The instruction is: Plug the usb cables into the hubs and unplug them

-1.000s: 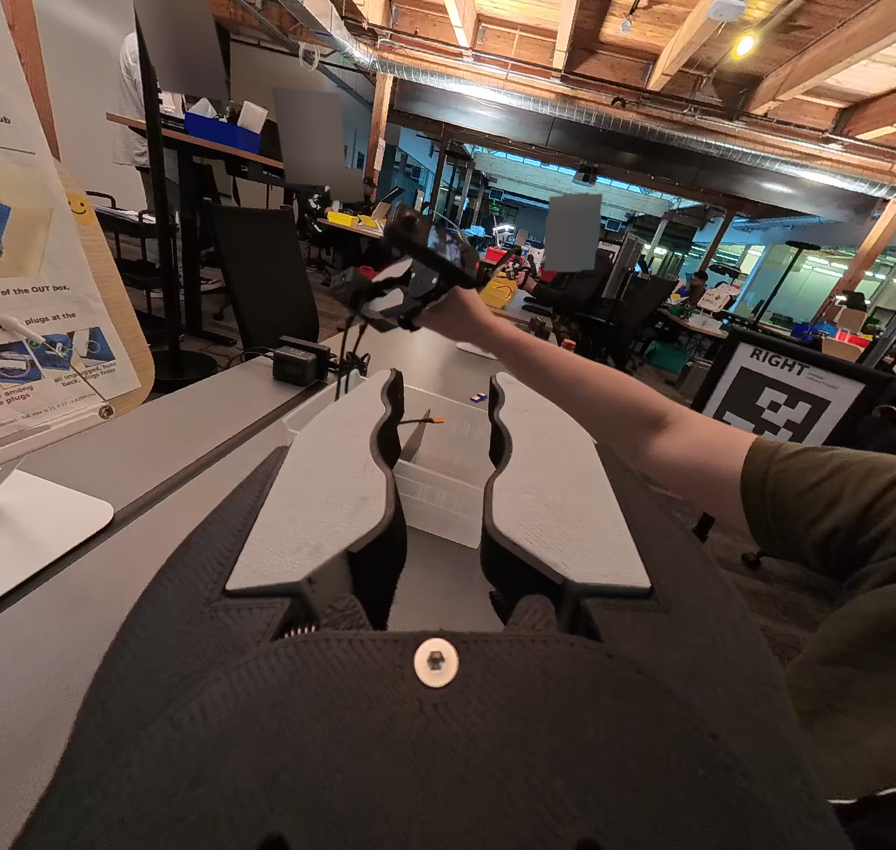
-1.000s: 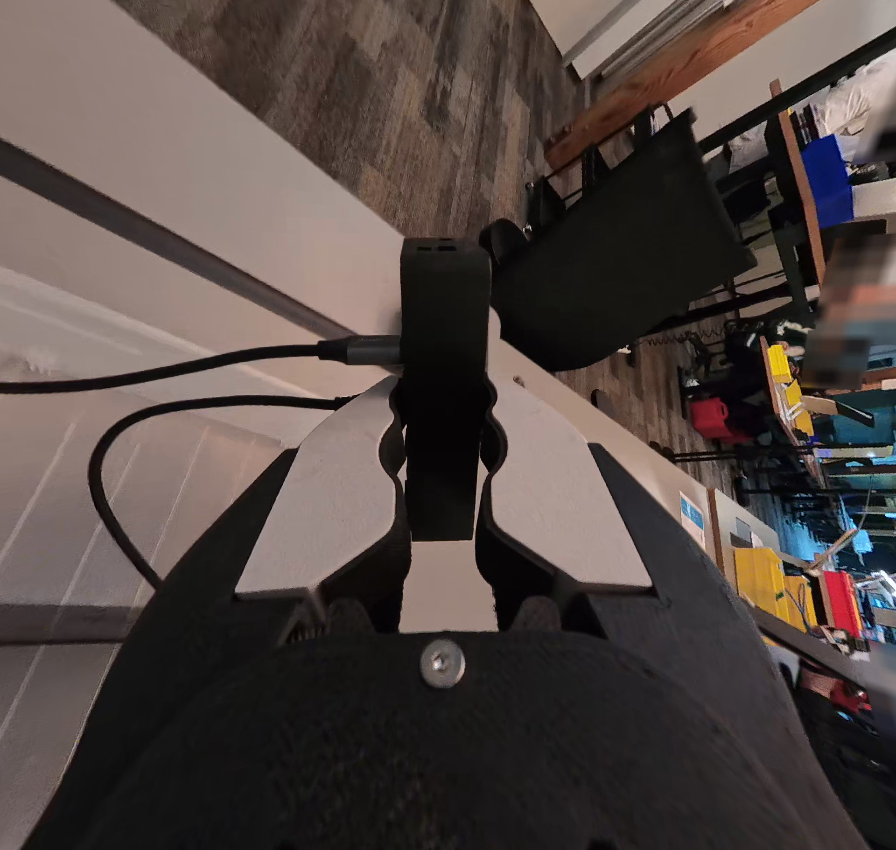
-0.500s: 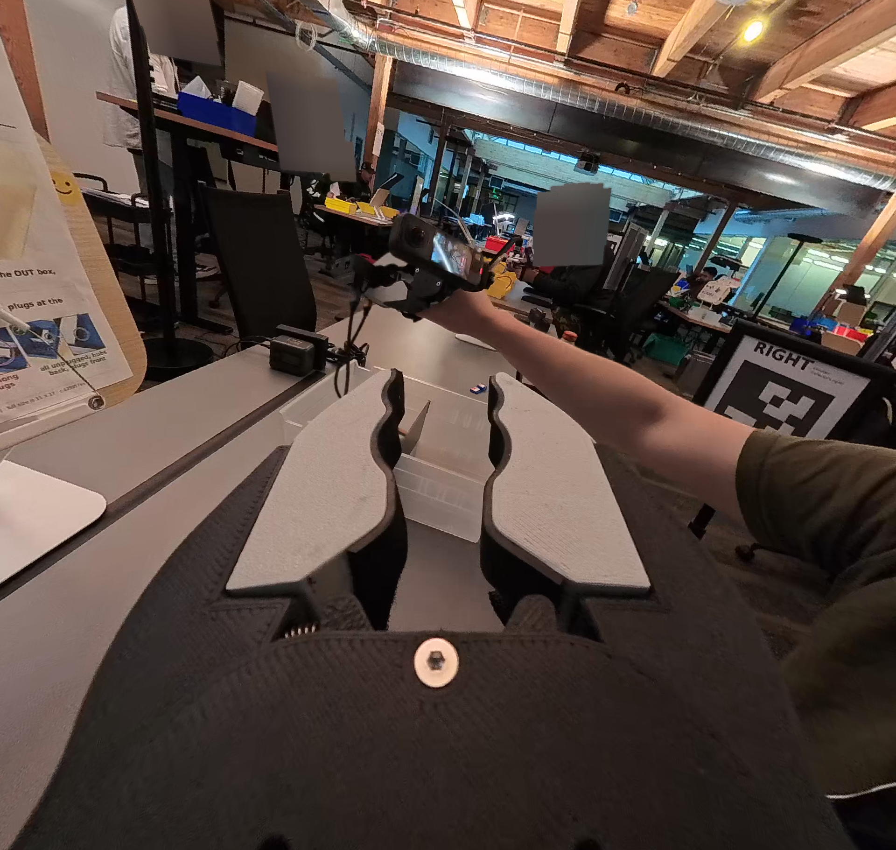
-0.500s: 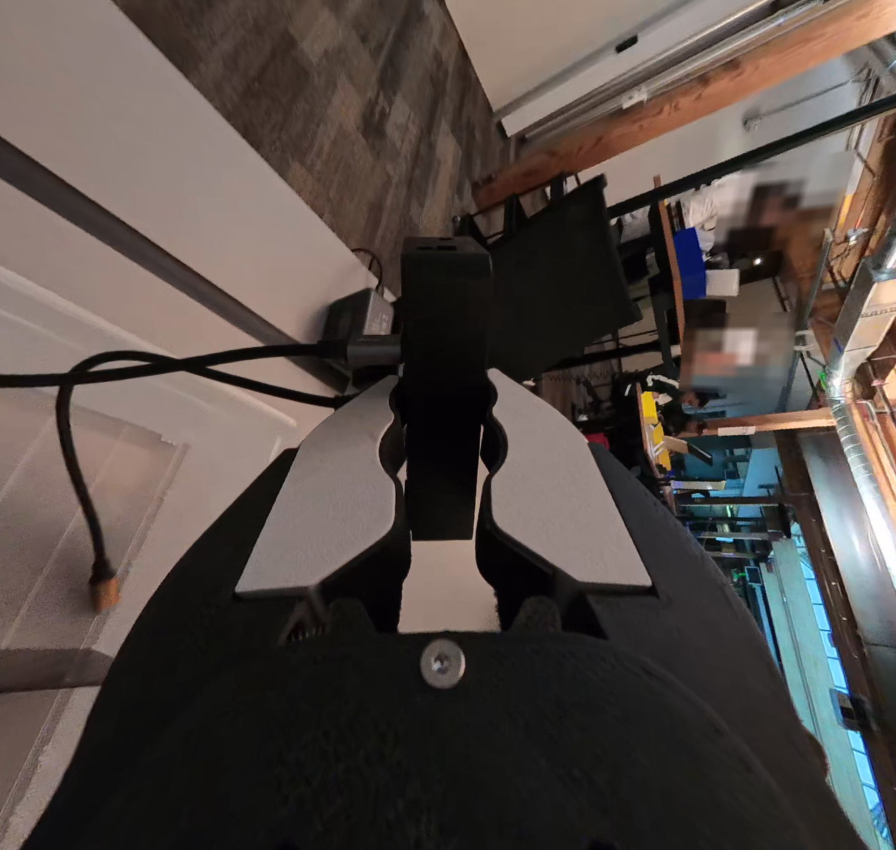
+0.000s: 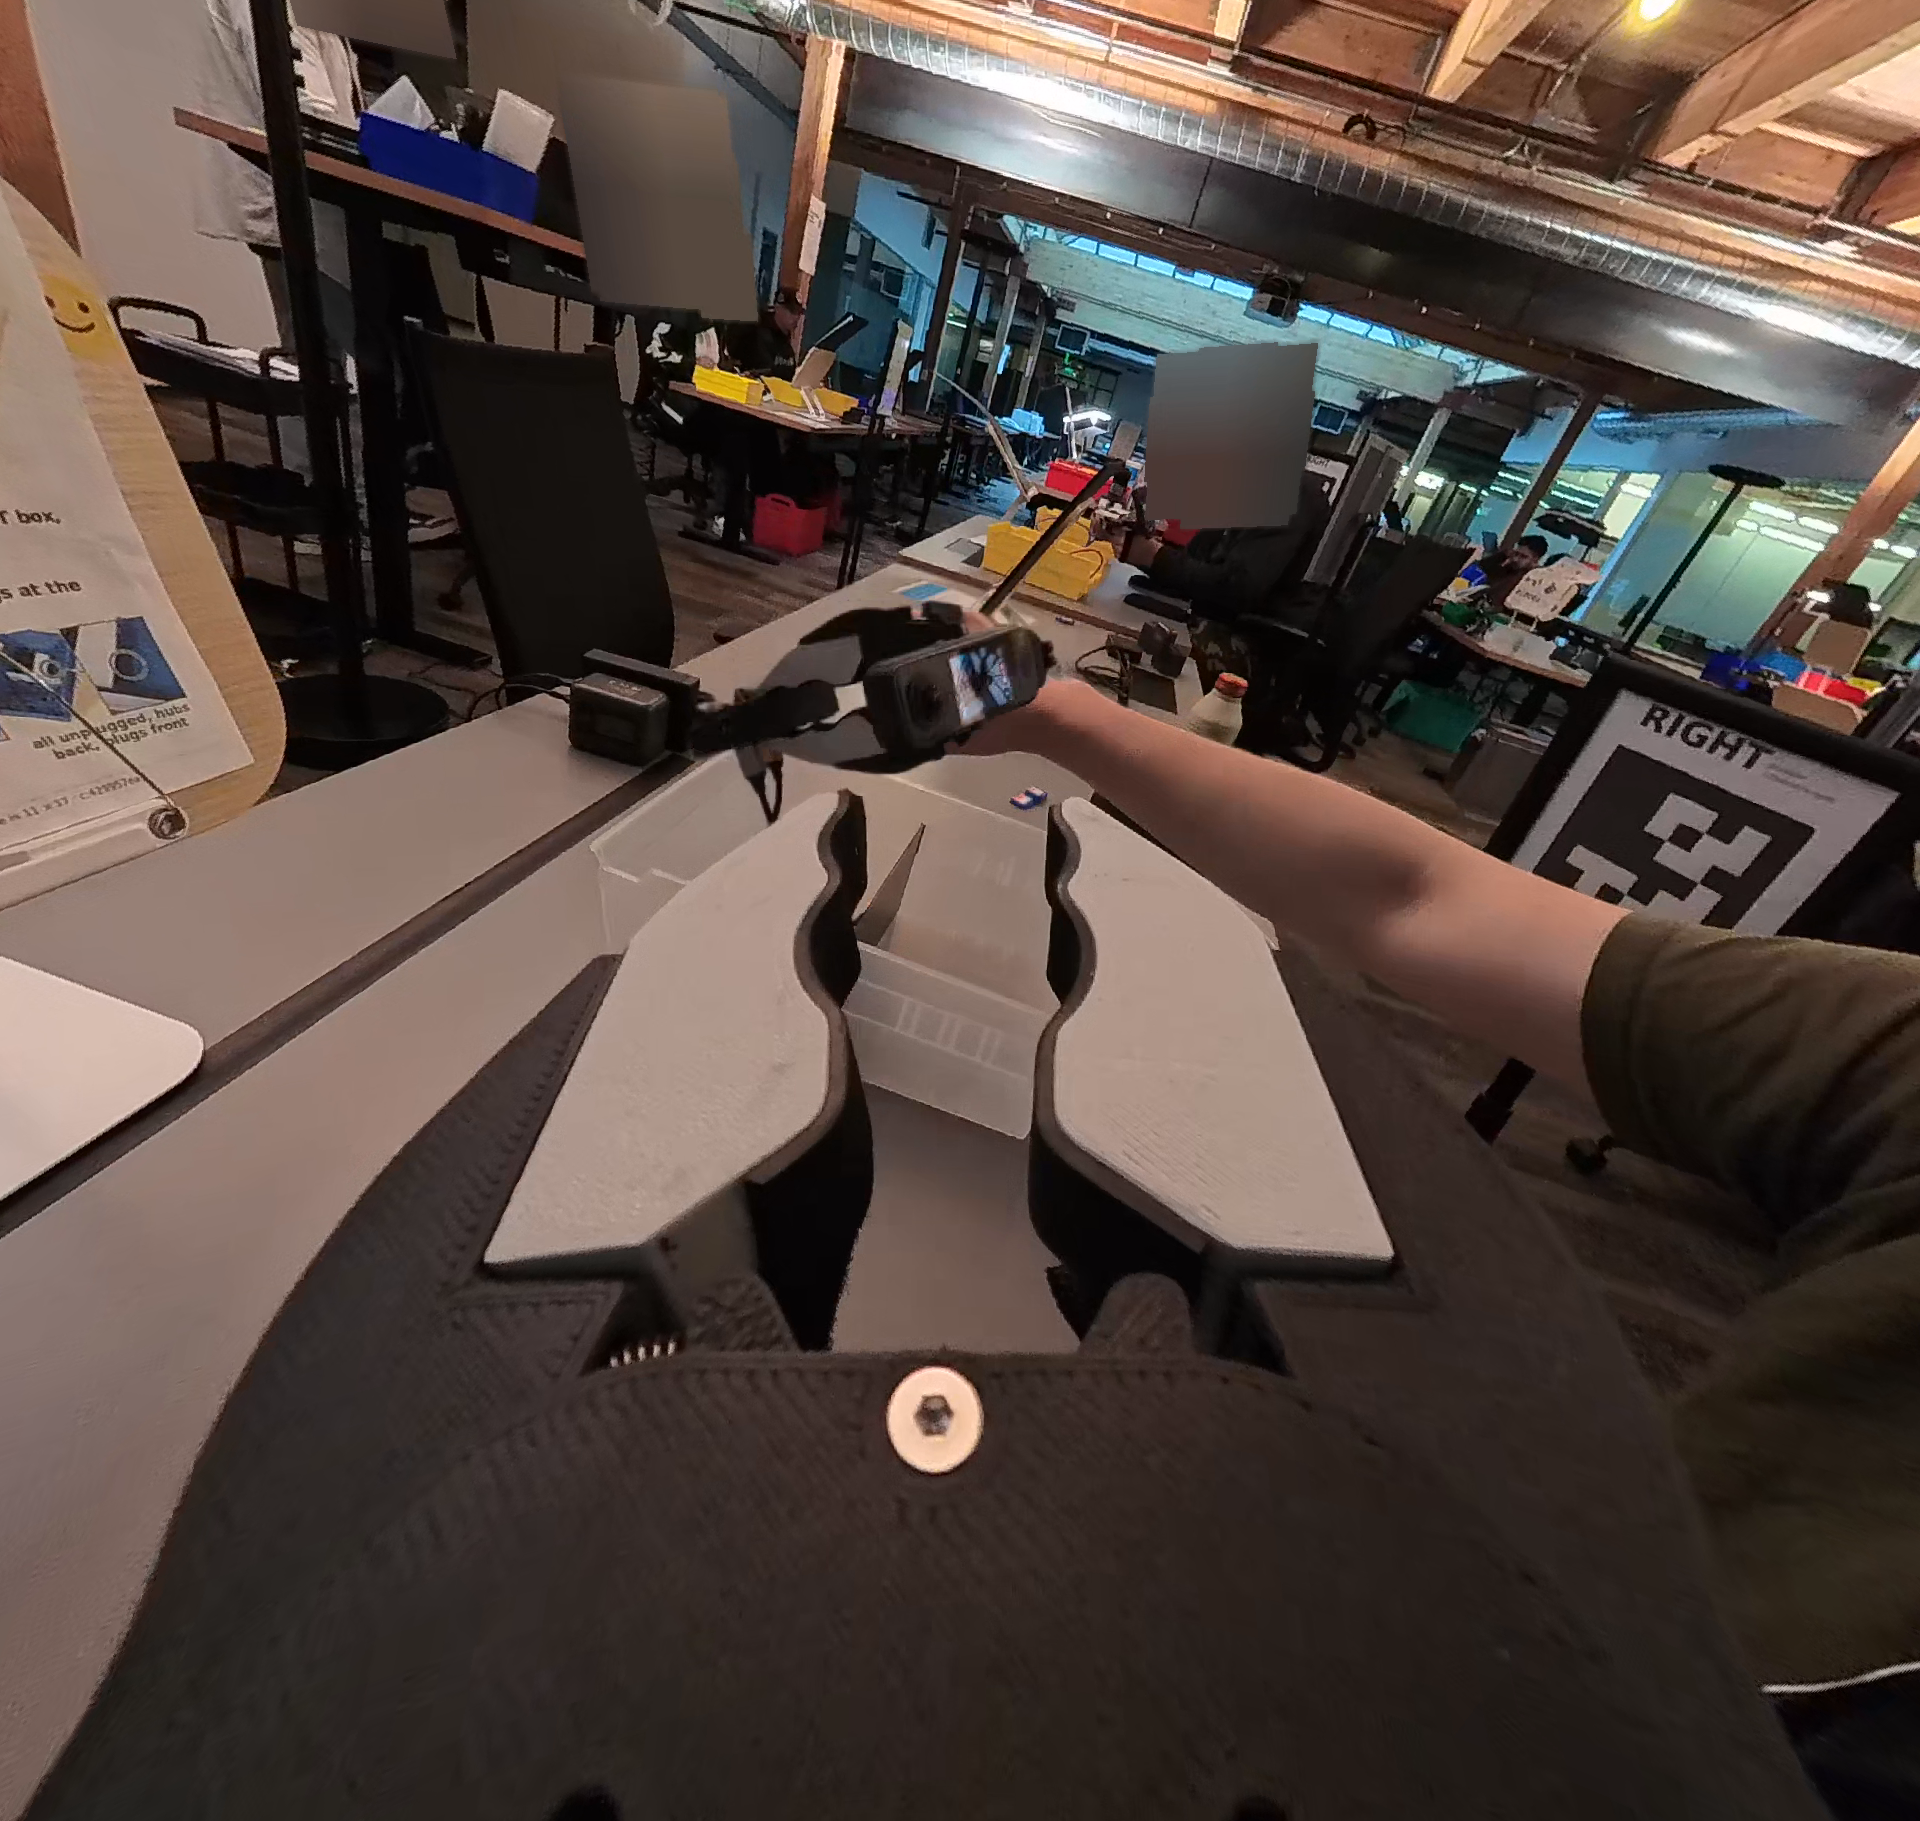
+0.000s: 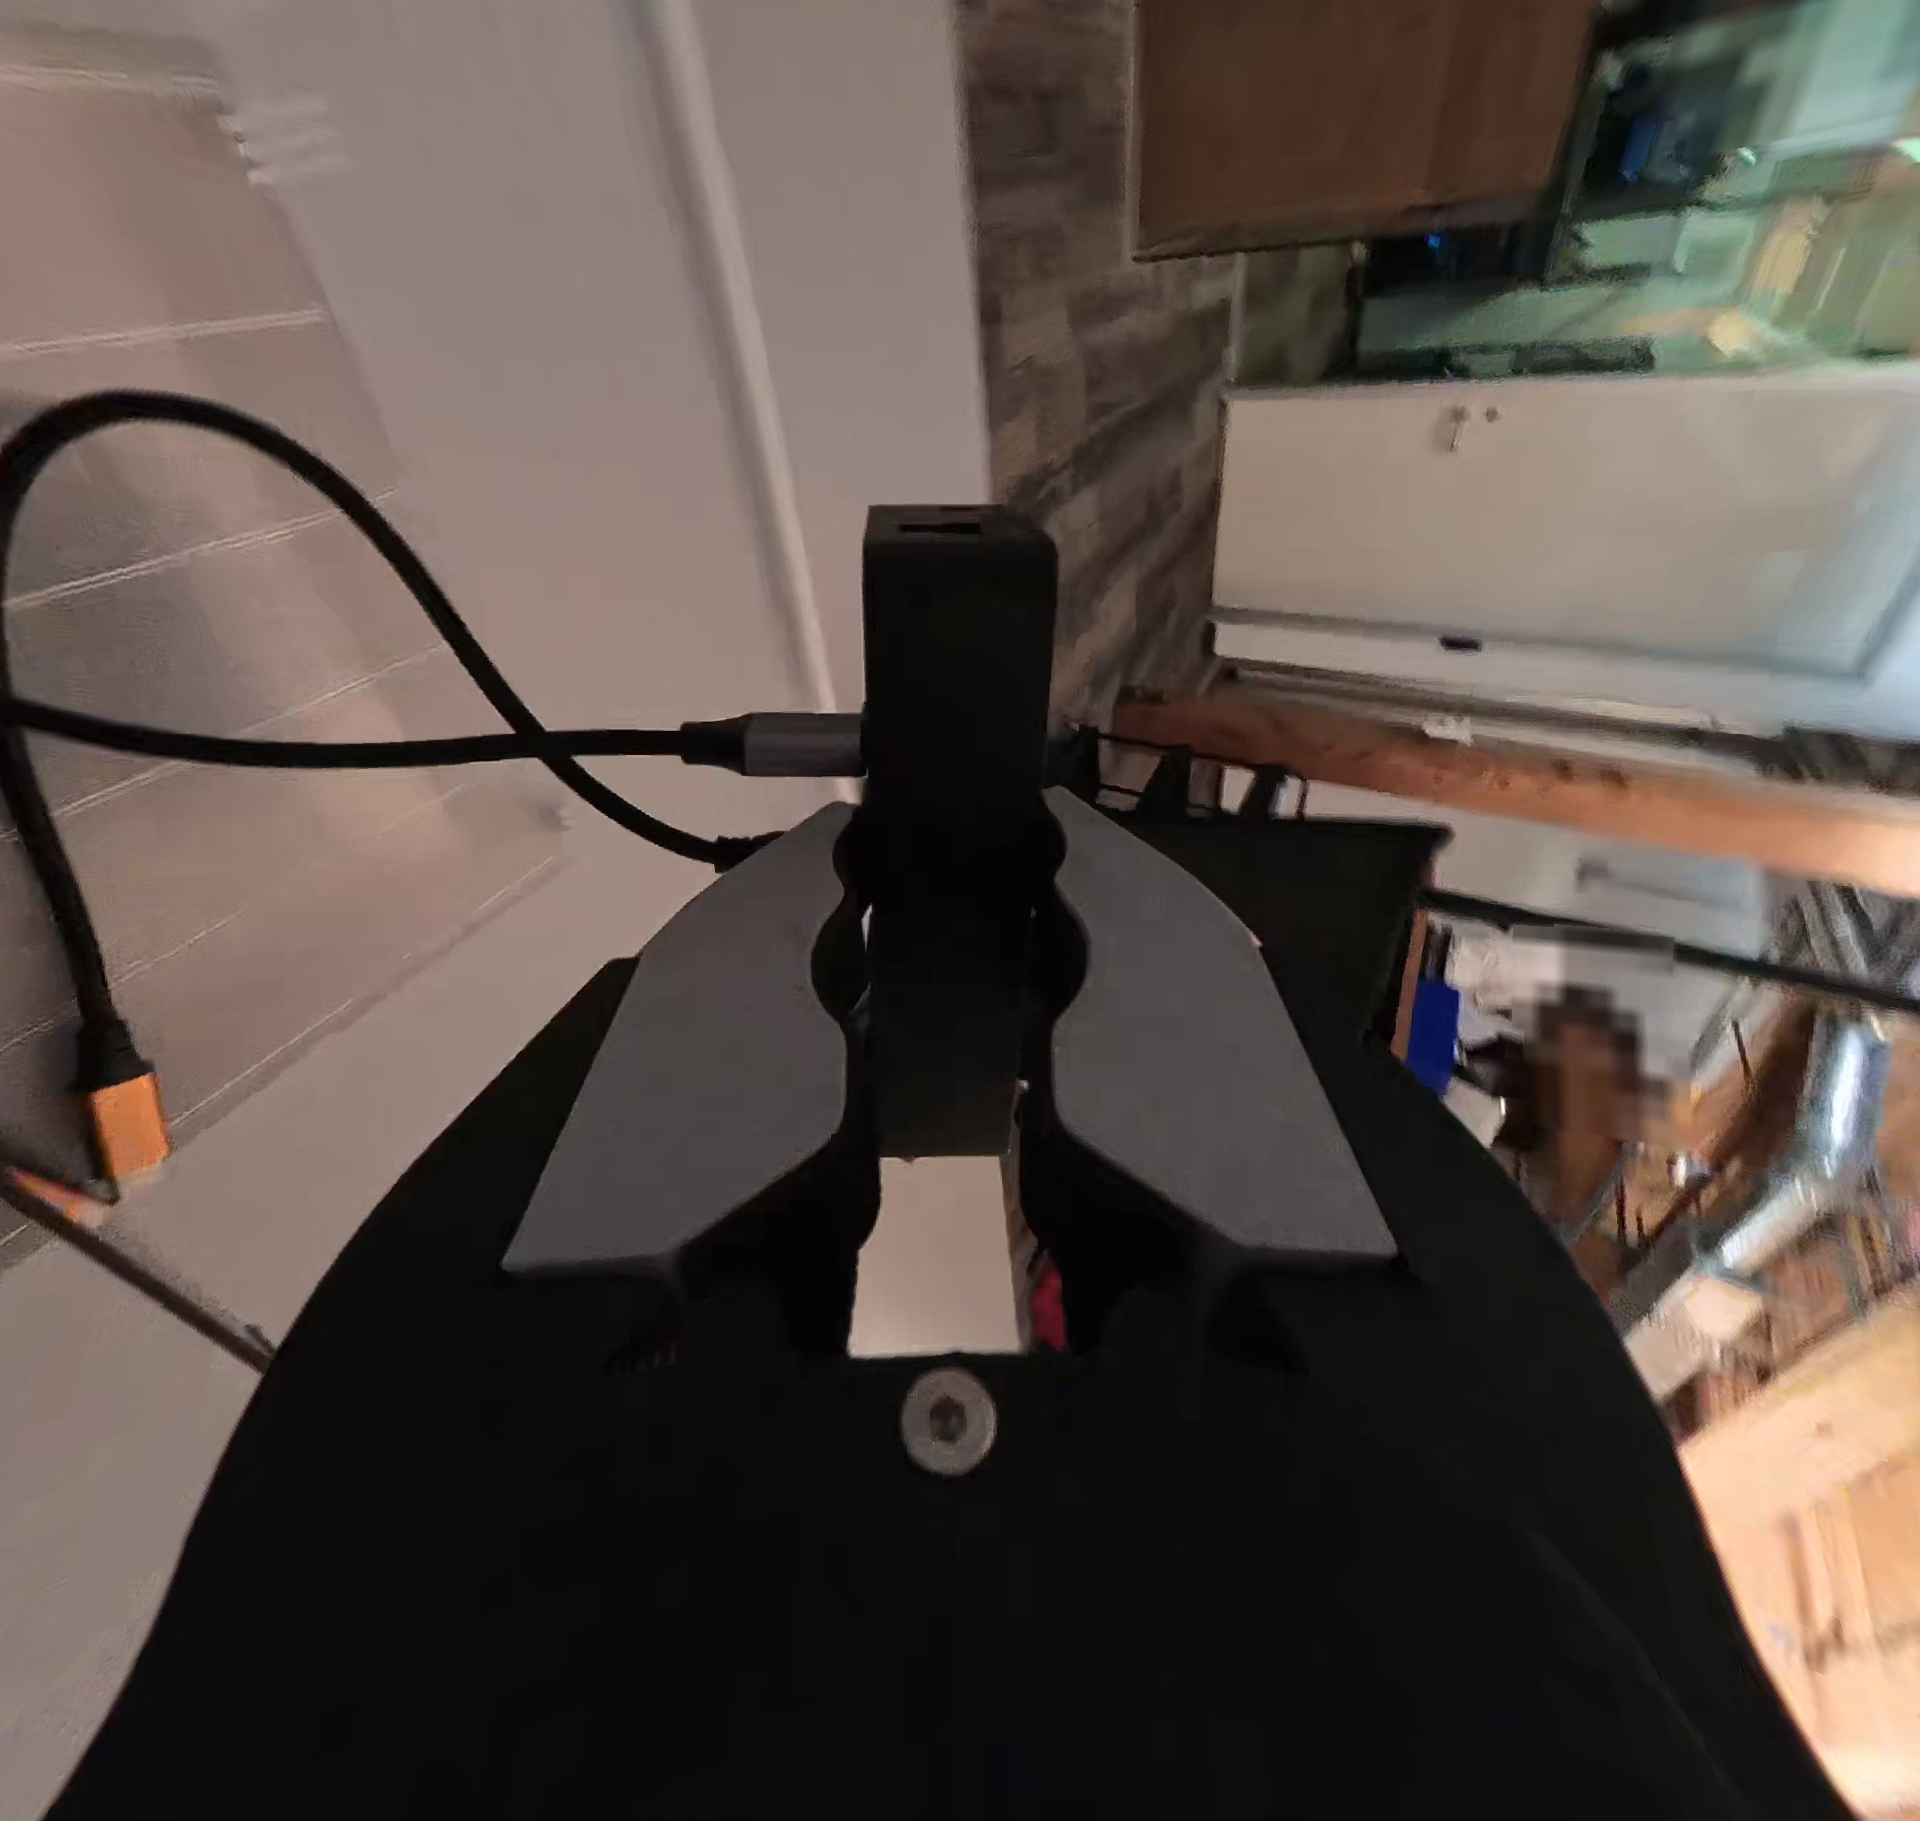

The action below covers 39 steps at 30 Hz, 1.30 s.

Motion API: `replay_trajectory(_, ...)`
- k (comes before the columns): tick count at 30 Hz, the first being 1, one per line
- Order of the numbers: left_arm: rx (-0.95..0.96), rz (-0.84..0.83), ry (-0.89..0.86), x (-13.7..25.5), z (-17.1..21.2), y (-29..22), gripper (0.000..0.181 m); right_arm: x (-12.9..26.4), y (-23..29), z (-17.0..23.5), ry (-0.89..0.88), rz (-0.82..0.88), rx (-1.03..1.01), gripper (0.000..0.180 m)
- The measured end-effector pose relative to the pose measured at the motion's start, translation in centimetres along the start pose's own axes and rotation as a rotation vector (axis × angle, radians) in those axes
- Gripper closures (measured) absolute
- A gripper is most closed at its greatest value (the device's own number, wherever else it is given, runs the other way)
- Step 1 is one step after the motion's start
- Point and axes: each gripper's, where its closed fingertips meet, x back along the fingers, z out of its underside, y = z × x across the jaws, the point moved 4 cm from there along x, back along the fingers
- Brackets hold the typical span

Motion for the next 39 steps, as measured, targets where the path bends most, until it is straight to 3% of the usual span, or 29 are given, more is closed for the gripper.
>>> replay_trajectory(10, 0.007, -0.004, 0.030, -0.8, 0.6, 0.4, 0.149, -3.2, 6.9, -1.4, -0.021, -0.435, 0.090, 0.149)
replay_trajectory(16, 0.018, -0.004, 0.049, -0.8, 0.9, 0.6, 0.148, -3.8, 7.2, -1.1, 0.063, -0.458, 0.066, 0.140)
replay_trajectory(23, -0.011, -0.069, 0.044, 1.1, 0.1, 0.6, 0.147, 0.7, 3.8, -1.8, 0.013, -0.391, 0.020, 0.135)
replay_trajectory(28, -0.013, -0.073, 0.007, 2.3, -0.7, 0.3, 0.148, 2.2, 1.9, 3.1, 0.154, -0.359, -0.485, 0.135)
replay_trajectory(32, -0.001, -0.061, 0.005, 2.4, -0.8, 0.1, 0.148, 1.4, 3.6, 6.9, 0.211, -0.507, -0.944, 0.137)
replay_trajectory(36, -0.010, -0.064, 0.017, 2.2, -0.6, -0.1, 0.148, 0.5, 6.2, 9.2, 0.346, -0.661, -1.152, 0.141)
replay_trajectory(39, -0.016, -0.070, 0.017, 2.2, -0.7, -0.2, 0.149, 0.2, 7.3, 8.2, 0.332, -0.841, -1.313, 0.174)
